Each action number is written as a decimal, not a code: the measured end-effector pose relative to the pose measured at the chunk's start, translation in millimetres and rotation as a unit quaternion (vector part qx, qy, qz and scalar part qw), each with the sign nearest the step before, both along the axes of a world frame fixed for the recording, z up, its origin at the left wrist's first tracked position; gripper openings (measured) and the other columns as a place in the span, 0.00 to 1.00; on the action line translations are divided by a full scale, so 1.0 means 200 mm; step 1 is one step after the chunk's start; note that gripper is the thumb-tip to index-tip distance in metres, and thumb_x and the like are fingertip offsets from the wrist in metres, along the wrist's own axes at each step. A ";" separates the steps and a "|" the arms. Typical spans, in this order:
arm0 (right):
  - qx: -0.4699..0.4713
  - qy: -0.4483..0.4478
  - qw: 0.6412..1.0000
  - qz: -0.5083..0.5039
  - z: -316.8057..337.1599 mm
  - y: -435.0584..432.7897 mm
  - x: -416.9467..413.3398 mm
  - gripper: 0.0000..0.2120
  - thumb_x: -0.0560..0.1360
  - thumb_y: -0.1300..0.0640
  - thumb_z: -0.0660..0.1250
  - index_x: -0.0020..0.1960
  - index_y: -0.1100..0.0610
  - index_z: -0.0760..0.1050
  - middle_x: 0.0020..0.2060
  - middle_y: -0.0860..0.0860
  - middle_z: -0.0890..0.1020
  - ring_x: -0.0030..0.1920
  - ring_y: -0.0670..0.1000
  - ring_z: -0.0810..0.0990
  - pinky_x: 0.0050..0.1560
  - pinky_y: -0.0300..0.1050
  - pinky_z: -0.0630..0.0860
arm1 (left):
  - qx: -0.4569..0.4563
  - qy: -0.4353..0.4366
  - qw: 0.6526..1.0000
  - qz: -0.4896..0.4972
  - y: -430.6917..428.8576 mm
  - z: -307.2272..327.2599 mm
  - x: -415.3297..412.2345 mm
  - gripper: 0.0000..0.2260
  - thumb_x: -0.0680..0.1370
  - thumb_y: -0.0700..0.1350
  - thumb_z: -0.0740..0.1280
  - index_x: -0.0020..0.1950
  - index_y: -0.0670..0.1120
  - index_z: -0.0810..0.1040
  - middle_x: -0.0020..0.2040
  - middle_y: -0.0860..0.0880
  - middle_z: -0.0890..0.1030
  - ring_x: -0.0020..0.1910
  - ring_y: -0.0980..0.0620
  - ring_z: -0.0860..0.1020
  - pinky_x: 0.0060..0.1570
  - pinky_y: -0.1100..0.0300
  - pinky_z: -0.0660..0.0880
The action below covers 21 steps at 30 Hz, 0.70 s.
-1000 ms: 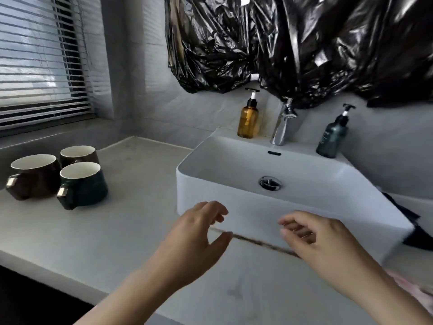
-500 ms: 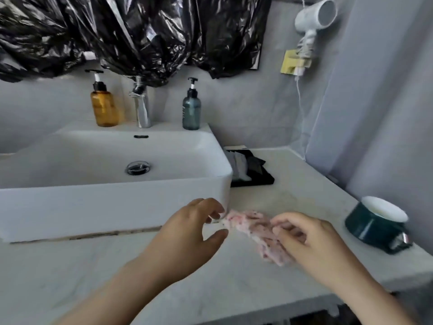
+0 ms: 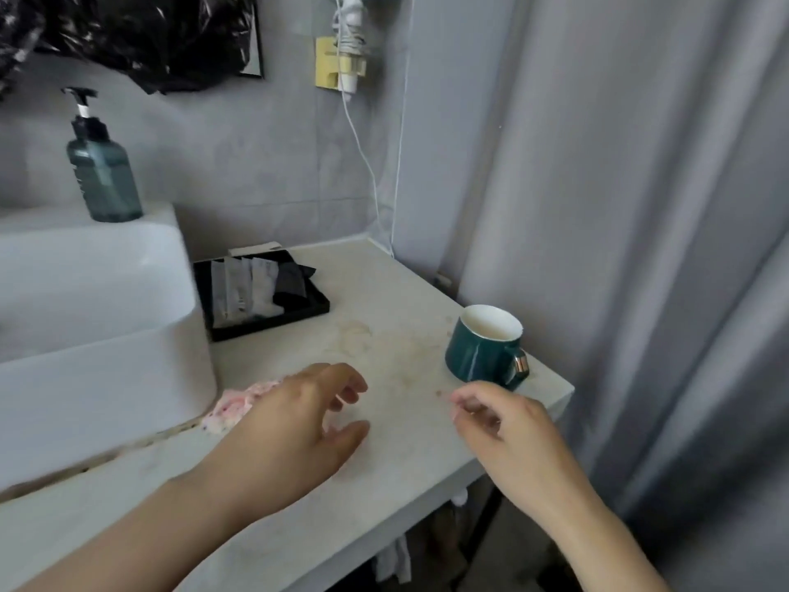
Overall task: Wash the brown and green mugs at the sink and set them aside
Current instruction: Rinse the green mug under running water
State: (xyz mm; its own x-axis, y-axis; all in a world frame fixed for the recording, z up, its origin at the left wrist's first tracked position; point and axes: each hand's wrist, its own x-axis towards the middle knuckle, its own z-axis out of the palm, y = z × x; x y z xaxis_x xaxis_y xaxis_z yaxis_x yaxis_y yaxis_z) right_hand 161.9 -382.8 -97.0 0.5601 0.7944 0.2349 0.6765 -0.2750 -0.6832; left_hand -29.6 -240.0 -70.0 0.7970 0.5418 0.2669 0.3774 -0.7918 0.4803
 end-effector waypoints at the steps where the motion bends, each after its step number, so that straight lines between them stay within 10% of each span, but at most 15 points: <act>1: 0.005 0.004 1.000 -0.014 0.00 -0.02 0.02 0.06 0.77 0.53 0.67 0.52 0.45 0.79 0.44 0.39 0.81 0.46 0.35 0.77 0.47 0.32 0.77 | -0.001 0.002 1.000 -0.007 0.00 0.00 0.03 0.10 0.77 0.53 0.68 0.57 0.60 0.72 0.51 0.64 0.75 0.51 0.67 0.75 0.52 0.73 0.71; 10: 0.093 0.008 0.975 -0.203 -0.04 0.01 0.24 0.10 0.77 0.52 0.67 0.57 0.51 0.74 0.52 0.43 0.75 0.43 0.42 0.77 0.44 0.38 0.74 | -0.010 -0.004 0.998 -0.055 0.00 -0.02 0.26 0.11 0.77 0.53 0.67 0.59 0.59 0.72 0.52 0.63 0.75 0.52 0.64 0.76 0.54 0.64 0.75; 21: 0.100 0.245 0.955 -0.136 -0.09 0.15 0.34 0.13 0.82 0.52 0.60 0.46 0.60 0.74 0.41 0.52 0.80 0.31 0.45 0.77 0.33 0.38 0.74 | -0.012 -0.004 0.998 -0.057 0.05 -0.01 0.26 0.10 0.77 0.53 0.67 0.55 0.62 0.69 0.52 0.63 0.75 0.52 0.63 0.76 0.54 0.64 0.75</act>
State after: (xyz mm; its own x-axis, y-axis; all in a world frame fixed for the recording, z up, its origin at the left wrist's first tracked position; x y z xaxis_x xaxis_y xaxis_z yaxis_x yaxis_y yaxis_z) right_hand 230.4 -353.3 -114.3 0.8207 0.5708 0.0238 0.1840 -0.2247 -0.9569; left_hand 21.9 -230.8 -72.8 0.8521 0.4536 0.2611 0.2811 -0.8175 0.5027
